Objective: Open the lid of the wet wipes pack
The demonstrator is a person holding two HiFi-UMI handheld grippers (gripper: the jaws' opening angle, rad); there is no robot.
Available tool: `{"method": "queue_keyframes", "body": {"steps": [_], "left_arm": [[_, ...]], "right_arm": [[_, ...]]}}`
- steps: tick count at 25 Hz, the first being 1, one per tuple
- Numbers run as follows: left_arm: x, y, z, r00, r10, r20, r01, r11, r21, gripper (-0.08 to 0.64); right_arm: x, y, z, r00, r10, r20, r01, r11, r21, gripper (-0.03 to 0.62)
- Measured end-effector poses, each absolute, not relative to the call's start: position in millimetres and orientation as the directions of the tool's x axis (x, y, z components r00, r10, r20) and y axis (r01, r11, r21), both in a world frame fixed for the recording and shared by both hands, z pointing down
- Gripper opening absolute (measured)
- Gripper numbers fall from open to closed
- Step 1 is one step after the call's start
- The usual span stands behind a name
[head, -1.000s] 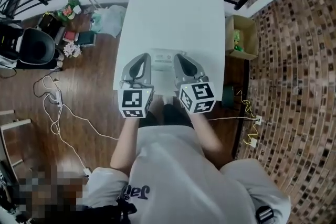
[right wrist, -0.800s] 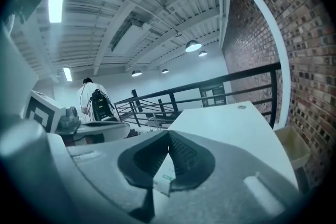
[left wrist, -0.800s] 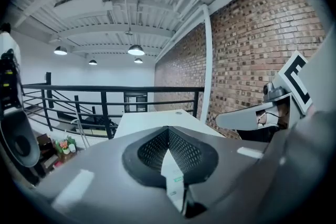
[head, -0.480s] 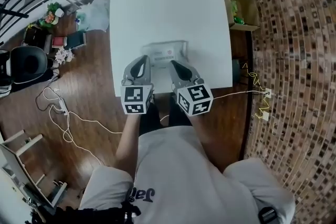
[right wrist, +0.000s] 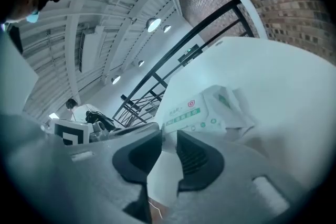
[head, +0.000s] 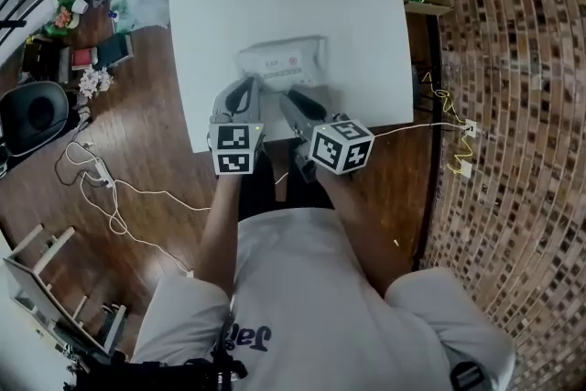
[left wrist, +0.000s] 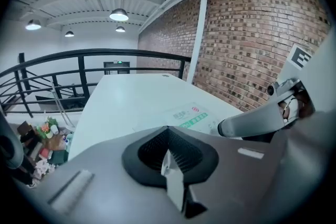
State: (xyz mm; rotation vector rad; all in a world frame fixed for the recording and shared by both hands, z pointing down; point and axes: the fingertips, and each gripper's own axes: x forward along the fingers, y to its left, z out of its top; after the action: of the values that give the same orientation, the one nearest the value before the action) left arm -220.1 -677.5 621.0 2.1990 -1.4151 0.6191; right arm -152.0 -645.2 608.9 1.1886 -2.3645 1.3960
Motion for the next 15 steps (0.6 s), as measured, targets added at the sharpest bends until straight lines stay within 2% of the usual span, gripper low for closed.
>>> {"method": "queue_keyframes", "body": {"steps": [2,5,7,15], "left_arm": [[-219,-675,632,0.384,-0.700,0.602,-0.913,-0.386,0.133,0.017],[-218,-677,638,0.393,-0.687,0.610,-0.908,-0.395,0.141,0.017],[-216,-679,638,0.406,-0.685,0.604,-0.904,-0.398,0.157,0.017],[-216,-679,637,0.406,-0.705,0.582,-0.903,-0.409,0.135,0.017]], "right_arm": [[-155,-645,615,-0.680,-0.558,0.476,-0.676,0.226,-0.701,0.075],[-159,-650,617,-0.715,-0.570,0.405,-0.573,0.146,-0.807,0.115],[-159,-654,617,-0.718,-0.587,0.374,-0.524,0.102,-0.845,0.120],[-162,-662,630,-0.683,-0.612,0.399,-0.493,-0.018,-0.870,0.119]]}}
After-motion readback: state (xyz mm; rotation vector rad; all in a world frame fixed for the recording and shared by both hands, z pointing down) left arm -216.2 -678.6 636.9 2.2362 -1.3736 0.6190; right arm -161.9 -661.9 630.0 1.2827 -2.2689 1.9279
